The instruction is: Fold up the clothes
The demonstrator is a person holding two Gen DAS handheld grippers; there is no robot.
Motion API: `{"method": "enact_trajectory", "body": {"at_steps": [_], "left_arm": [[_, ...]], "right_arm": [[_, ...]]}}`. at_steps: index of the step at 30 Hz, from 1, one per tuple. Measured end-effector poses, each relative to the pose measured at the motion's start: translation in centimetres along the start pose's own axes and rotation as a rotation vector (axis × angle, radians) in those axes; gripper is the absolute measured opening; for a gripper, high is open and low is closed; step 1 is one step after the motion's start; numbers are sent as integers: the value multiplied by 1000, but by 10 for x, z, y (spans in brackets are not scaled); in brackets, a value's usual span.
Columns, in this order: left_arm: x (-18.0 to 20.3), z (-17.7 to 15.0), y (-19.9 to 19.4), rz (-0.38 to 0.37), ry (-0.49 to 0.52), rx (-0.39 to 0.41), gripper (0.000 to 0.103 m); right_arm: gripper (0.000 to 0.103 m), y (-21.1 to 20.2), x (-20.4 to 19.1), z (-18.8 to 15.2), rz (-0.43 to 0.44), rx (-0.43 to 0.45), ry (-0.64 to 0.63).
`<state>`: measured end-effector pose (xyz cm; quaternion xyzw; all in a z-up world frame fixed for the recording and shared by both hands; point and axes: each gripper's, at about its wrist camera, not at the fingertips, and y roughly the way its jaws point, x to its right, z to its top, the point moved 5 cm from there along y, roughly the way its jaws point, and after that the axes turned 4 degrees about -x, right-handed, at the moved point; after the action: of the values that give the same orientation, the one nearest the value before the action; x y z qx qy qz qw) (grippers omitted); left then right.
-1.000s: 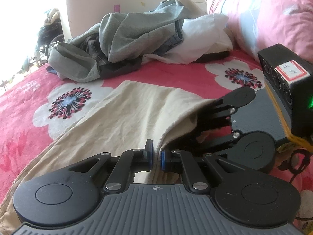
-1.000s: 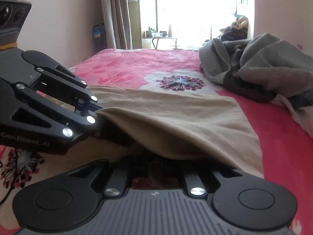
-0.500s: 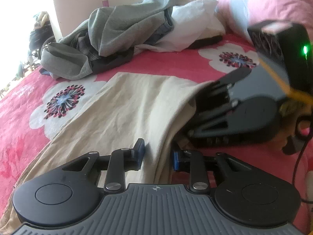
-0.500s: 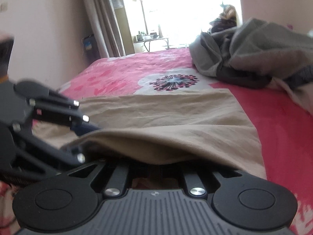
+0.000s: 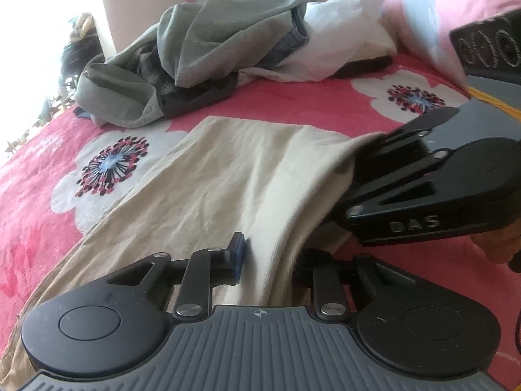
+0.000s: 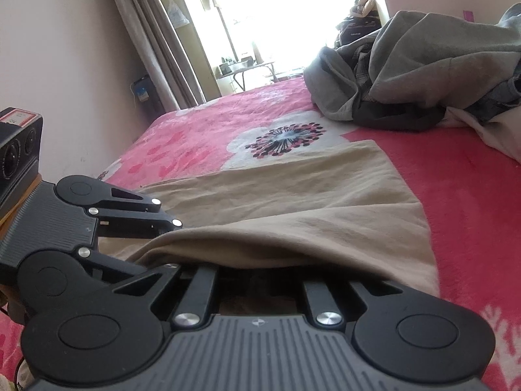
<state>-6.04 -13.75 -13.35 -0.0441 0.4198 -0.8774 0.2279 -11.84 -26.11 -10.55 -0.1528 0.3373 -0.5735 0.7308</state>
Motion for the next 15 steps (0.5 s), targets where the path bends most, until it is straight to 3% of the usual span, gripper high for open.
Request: {"method": "enact_trajectory", "body": {"at_steps": [10, 15], "left_arm": [[-2, 1, 0, 0, -26, 11, 16], [-2, 1, -1, 3, -24, 17, 15]], "right_arm": [[9, -8, -5, -22, -112, -46, -135], [3, -5, -4, -17, -307, -14, -228]]}}
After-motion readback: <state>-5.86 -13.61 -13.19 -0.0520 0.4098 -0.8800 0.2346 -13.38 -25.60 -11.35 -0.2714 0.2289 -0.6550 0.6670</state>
